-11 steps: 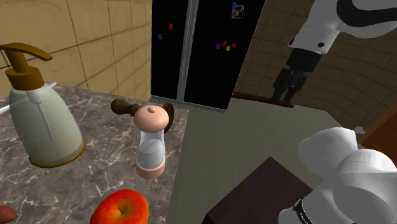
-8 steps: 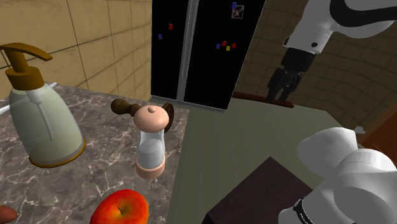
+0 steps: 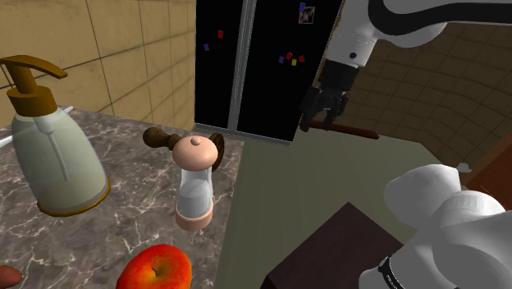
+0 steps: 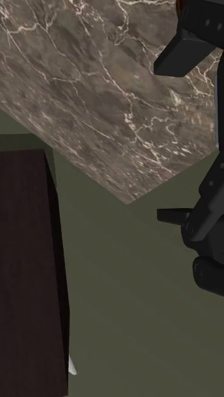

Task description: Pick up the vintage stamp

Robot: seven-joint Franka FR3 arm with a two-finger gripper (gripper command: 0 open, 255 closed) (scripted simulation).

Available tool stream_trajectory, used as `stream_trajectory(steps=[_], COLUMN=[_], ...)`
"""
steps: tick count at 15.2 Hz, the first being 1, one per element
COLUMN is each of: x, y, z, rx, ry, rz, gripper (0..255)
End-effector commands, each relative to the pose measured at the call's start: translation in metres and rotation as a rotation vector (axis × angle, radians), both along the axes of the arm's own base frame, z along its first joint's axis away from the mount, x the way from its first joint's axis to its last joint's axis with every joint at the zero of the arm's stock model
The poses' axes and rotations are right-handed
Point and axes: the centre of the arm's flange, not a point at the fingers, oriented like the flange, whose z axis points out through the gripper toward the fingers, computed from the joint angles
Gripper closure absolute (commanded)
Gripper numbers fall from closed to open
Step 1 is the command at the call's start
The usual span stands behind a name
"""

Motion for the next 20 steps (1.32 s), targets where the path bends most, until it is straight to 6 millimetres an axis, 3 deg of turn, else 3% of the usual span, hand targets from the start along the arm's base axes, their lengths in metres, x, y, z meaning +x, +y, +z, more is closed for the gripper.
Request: stream_trajectory(steps=[1,20], x=[0.017,0.178], y=[0.021,0.212], z=[-0.004,-0.046], rx=[-0.001,-0.020], ry=[0.000,0.006], rz=[0.002,0.026], gripper=[0,0])
